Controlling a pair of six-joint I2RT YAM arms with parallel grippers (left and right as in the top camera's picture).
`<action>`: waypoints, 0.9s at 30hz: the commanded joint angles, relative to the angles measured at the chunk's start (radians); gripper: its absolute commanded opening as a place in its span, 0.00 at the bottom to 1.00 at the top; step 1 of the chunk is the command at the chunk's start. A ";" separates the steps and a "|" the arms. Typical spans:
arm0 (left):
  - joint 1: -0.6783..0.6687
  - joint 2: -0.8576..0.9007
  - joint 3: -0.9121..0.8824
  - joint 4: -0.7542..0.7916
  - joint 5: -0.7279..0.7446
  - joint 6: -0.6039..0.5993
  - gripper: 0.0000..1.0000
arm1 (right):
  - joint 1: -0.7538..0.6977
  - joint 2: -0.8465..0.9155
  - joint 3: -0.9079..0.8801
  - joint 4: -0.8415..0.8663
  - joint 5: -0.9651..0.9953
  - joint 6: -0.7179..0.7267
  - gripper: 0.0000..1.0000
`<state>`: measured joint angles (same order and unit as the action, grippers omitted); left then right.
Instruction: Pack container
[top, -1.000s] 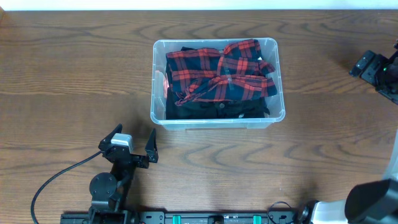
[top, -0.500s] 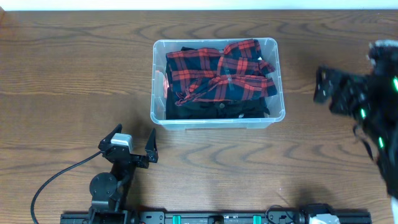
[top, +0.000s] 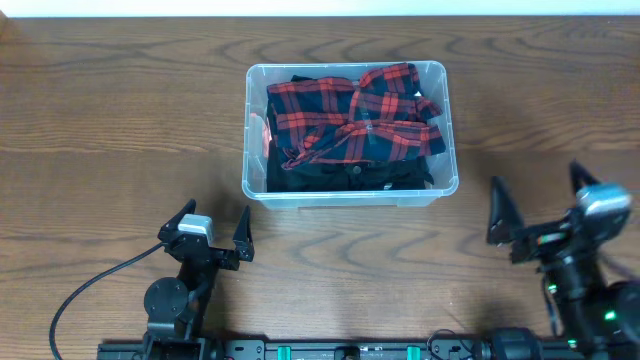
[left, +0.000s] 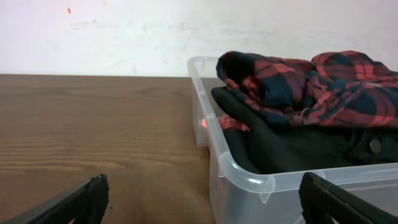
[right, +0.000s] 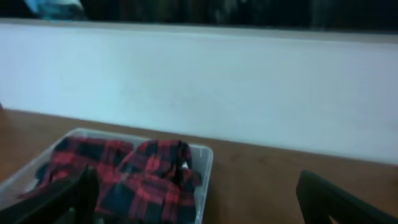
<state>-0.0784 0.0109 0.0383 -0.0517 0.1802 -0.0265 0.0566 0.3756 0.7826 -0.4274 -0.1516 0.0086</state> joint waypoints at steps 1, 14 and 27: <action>0.005 -0.006 -0.028 -0.014 0.003 -0.005 0.98 | -0.018 -0.100 -0.184 0.114 -0.066 -0.073 0.99; 0.005 -0.006 -0.028 -0.014 0.003 -0.005 0.98 | -0.033 -0.371 -0.684 0.451 -0.064 -0.066 0.99; 0.005 -0.006 -0.028 -0.014 0.003 -0.005 0.98 | -0.064 -0.370 -0.777 0.466 -0.032 -0.066 0.99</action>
<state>-0.0784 0.0109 0.0383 -0.0517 0.1799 -0.0265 0.0124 0.0162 0.0086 0.0559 -0.2016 -0.0422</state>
